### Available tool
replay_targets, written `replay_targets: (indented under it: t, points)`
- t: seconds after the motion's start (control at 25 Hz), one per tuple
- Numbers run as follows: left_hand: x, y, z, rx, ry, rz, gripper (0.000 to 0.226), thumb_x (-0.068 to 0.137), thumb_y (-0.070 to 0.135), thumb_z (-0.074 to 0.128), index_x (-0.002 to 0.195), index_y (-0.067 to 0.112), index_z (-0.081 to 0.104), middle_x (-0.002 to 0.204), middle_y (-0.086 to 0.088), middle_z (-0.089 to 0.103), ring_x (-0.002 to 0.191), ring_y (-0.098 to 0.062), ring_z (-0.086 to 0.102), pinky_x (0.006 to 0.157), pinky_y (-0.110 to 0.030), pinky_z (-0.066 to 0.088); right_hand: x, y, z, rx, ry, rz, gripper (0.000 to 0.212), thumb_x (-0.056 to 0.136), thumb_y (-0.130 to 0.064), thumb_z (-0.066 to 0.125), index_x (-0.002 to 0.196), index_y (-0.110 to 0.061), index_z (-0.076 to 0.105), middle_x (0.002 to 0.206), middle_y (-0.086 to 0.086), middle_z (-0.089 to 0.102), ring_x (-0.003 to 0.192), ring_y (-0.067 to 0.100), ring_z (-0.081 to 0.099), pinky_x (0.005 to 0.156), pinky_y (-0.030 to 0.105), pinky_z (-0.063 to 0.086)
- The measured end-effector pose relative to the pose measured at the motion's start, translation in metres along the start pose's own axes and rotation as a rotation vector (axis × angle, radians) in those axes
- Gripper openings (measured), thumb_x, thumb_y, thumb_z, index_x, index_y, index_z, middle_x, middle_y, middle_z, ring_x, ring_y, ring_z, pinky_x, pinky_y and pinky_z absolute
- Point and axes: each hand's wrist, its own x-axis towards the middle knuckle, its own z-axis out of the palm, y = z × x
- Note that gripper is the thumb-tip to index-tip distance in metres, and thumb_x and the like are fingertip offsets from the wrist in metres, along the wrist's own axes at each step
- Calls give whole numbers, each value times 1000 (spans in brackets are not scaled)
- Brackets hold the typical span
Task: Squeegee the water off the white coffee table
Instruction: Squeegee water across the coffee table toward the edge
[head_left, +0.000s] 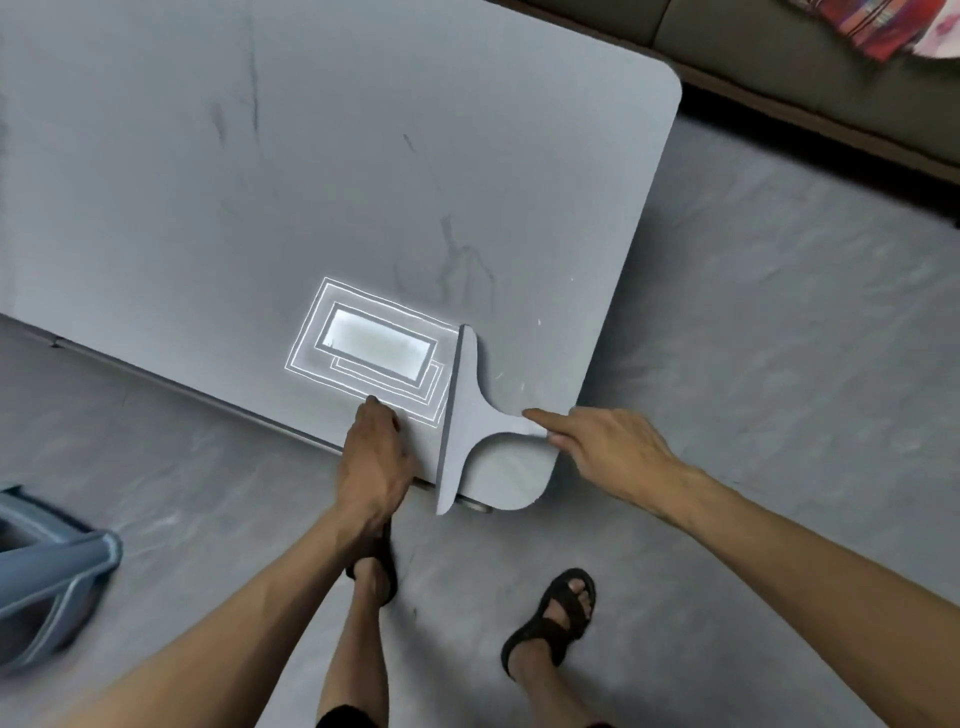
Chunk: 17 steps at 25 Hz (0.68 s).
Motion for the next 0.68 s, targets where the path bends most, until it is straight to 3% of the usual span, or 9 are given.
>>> replay_targets:
  t: [0.2, 0.32, 0.52, 0.68]
  points:
    - [-21, 26, 22, -75, -36, -120, 20, 77, 1, 46, 93, 11, 41, 78, -6, 53, 69, -31, 51, 53, -34, 31, -56, 59, -29, -84, 36, 67, 42, 100, -42, 35, 140, -54, 32, 86, -7, 63, 74, 22, 62, 61, 35, 51]
    - [-26, 19, 17, -168, 27, -173, 19, 81, 4, 46, 94, 17, 40, 76, 0, 55, 67, -25, 53, 55, -35, 41, -63, 55, -39, -123, 58, 34, 42, 99, -44, 35, 139, -55, 32, 84, -8, 63, 70, 22, 62, 56, 34, 51]
    - [-7, -43, -15, -249, 229, -353, 12, 86, 13, 50, 93, 19, 43, 82, -2, 57, 68, -22, 53, 56, -31, 37, 24, -33, -34, -142, -91, -253, 41, 100, -46, 29, 141, -54, 28, 88, -7, 56, 78, 24, 61, 57, 33, 42]
    - [14, -91, -46, -257, 239, -388, 15, 78, 10, 48, 86, 20, 41, 72, 4, 52, 63, -11, 47, 51, -28, 29, 111, -115, -22, -182, -154, -388, 39, 102, -43, 28, 140, -53, 31, 95, -3, 60, 86, 27, 61, 67, 38, 50]
